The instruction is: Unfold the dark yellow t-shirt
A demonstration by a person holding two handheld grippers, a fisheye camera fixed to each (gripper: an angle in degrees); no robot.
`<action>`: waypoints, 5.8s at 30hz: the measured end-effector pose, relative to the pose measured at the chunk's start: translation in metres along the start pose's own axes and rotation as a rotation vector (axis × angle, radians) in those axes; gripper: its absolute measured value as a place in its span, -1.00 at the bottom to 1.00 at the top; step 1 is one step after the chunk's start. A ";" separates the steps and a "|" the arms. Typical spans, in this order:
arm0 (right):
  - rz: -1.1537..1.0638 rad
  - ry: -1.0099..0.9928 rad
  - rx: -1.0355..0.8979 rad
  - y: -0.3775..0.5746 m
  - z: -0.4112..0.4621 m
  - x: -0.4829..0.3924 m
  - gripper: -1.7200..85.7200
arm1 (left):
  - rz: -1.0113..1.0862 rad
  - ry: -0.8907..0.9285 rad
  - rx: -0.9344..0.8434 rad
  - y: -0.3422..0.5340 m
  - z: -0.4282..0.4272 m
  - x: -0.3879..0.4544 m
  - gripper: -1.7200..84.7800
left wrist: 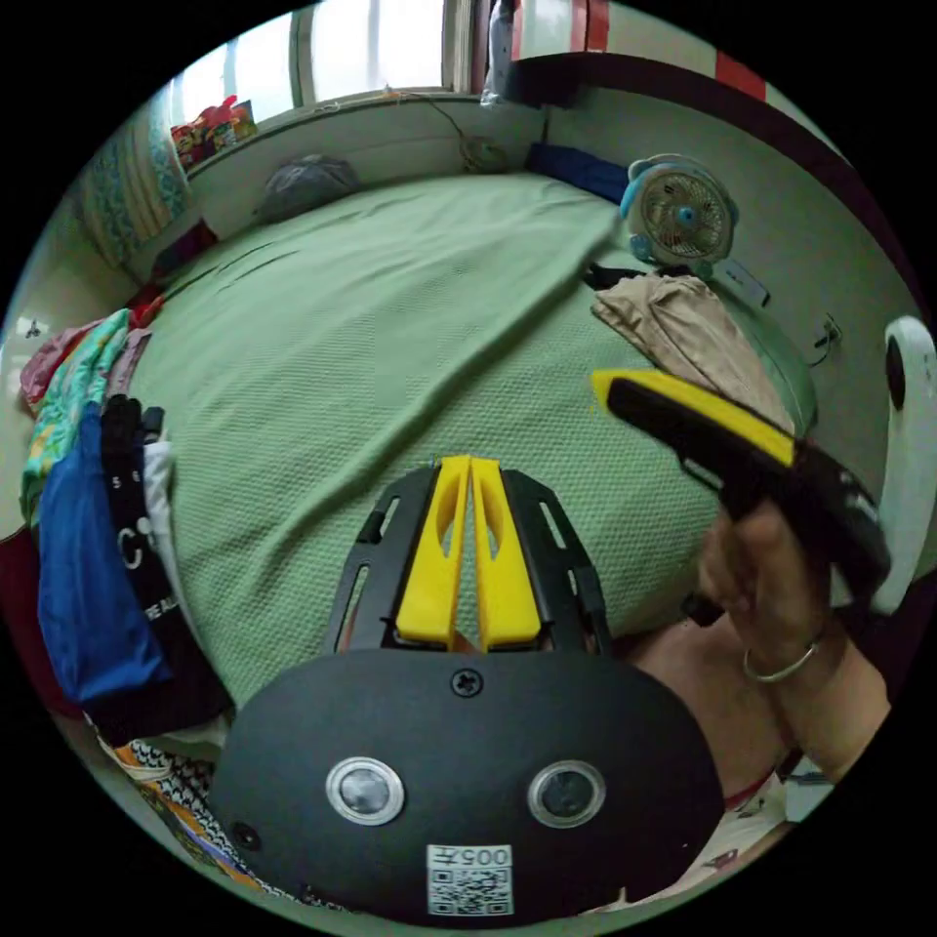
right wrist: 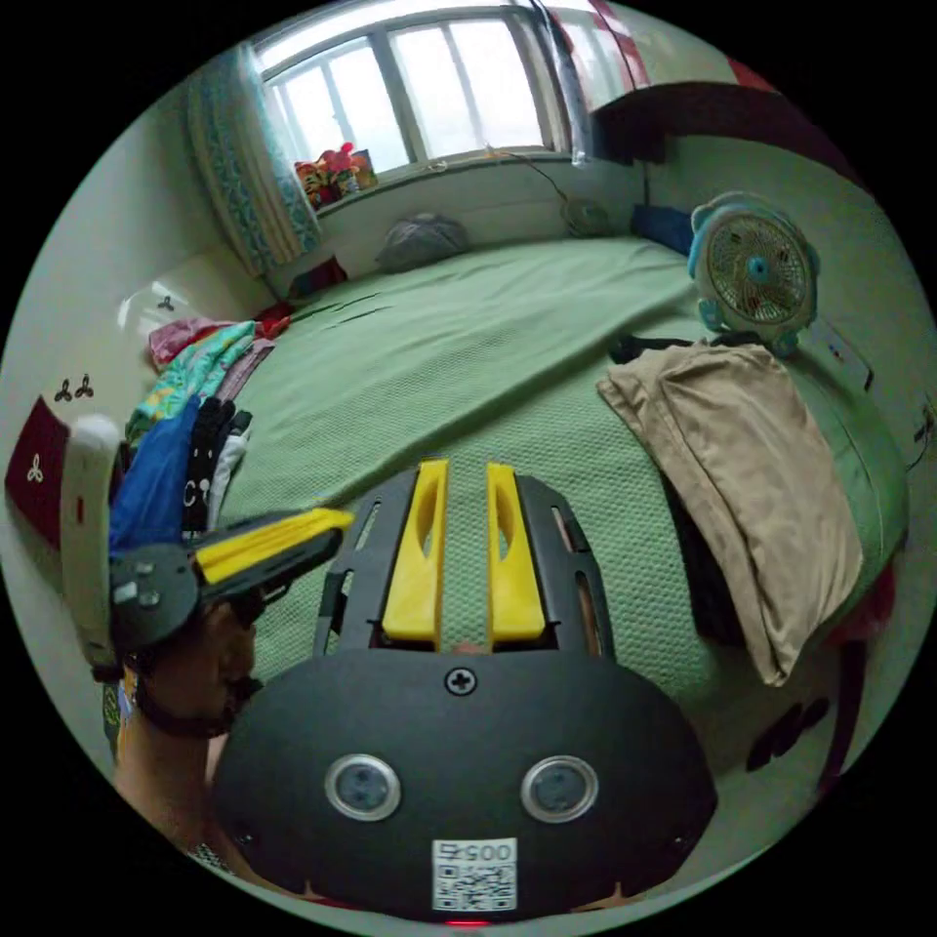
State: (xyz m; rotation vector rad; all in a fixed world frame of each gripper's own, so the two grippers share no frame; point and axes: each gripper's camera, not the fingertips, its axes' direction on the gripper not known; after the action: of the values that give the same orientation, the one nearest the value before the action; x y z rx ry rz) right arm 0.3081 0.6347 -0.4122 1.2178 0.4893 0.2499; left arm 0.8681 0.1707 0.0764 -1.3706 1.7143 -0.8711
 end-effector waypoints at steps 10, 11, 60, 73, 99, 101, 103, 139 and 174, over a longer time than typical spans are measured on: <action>-0.043 0.228 -0.028 -0.019 0.010 0.083 -0.81 | -0.068 0.088 -0.004 -0.072 0.048 0.027 -0.97; -0.027 0.269 -0.037 -0.021 0.011 0.092 -0.82 | -0.057 0.073 0.005 -0.075 0.049 0.030 -0.97; 0.310 0.263 0.004 -0.068 -0.059 0.331 -0.95 | 0.082 -0.048 -0.099 -0.181 0.145 0.099 -0.97; 0.286 0.287 -0.014 -0.072 -0.062 0.290 -0.96 | 0.075 -0.024 -0.068 -0.166 0.129 0.065 -0.97; -0.301 -0.230 -0.306 -0.052 0.005 -0.006 -0.82 | -0.193 -0.066 -0.048 -0.099 0.092 -0.090 -0.98; -0.304 -0.274 -0.252 -0.057 0.003 -0.015 -0.74 | -0.212 -0.044 -0.045 -0.093 0.090 -0.102 -0.98; -0.296 -0.257 -0.216 -0.062 0.005 -0.021 -0.70 | -0.227 -0.029 -0.034 -0.087 0.086 -0.116 -0.98; -0.201 0.069 -0.082 -0.144 0.106 -0.157 -0.89 | -0.302 0.066 0.014 -0.040 0.063 -0.225 -0.98; -0.160 -0.071 -0.530 -0.186 0.176 -0.088 -0.98 | -0.327 -0.090 -0.213 -0.067 0.120 -0.184 -0.98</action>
State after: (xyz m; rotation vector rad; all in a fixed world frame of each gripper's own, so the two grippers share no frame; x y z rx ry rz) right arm 0.3033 0.3874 -0.5216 0.6654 0.4216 0.1830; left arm 1.0288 0.3326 0.1036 -1.8414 1.5731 -0.8030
